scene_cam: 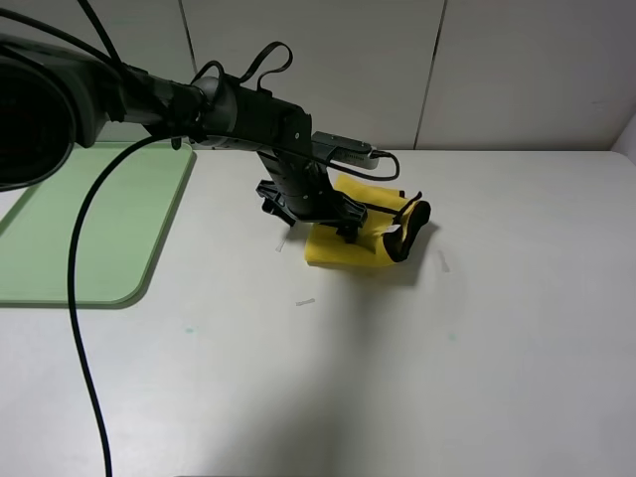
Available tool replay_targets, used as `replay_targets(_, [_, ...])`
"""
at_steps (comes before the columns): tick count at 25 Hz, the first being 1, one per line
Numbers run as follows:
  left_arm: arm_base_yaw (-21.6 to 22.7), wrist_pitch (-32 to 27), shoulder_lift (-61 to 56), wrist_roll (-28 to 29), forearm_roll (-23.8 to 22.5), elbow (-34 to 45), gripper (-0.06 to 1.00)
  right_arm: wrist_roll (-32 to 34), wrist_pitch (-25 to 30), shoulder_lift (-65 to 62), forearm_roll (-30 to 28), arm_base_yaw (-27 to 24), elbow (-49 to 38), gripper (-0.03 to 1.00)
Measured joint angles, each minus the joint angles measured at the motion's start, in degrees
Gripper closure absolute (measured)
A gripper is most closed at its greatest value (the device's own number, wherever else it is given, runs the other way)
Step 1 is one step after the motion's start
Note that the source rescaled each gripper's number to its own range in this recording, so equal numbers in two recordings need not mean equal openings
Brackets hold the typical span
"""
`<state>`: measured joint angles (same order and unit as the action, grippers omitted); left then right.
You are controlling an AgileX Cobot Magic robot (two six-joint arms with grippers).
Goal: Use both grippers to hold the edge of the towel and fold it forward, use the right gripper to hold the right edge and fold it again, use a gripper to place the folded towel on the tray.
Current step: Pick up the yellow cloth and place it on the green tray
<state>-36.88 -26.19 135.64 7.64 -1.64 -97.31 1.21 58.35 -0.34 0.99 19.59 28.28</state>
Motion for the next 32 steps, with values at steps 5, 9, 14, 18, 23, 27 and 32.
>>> replay_targets(5, [-0.5, 0.0, 0.0, 0.0, 0.0, -0.1, 0.09, 0.0, 0.0, 0.0, 0.0, 0.0, 0.0, -0.03])
replay_targets(9, [-0.9, 0.3, 0.0, 0.0, 0.0, -0.1, 0.14, 0.0, 0.0, 0.0, 0.0, 0.0, 0.0, -0.03])
replay_targets(14, [-1.1, 0.6, 0.0, 0.0, 0.1, -0.1, 0.18, 0.0, 0.0, 0.0, 0.0, 0.0, 0.0, -0.03])
replay_targets(18, [-1.2, 1.1, 0.2, 0.0, 0.7, -0.1, 0.34, 0.0, 0.0, 0.0, 0.0, 0.0, 0.0, -0.03])
replay_targets(23, [-1.8, 2.5, 1.2, 0.0, 1.6, -0.2, 0.70, 0.0, 0.0, 0.0, 0.0, 0.0, 0.0, -0.03])
replay_targets(27, [-2.0, 2.6, 1.4, 0.0, 1.6, -0.3, 0.83, 0.0, 0.0, 0.0, 0.0, 0.0, 0.0, -0.03])
replay_targets(32, [-2.0, 1.5, 1.4, 0.0, 1.6, -0.9, 0.83, 0.0, 0.0, 0.0, 0.0, 0.0, 0.0, -0.03])
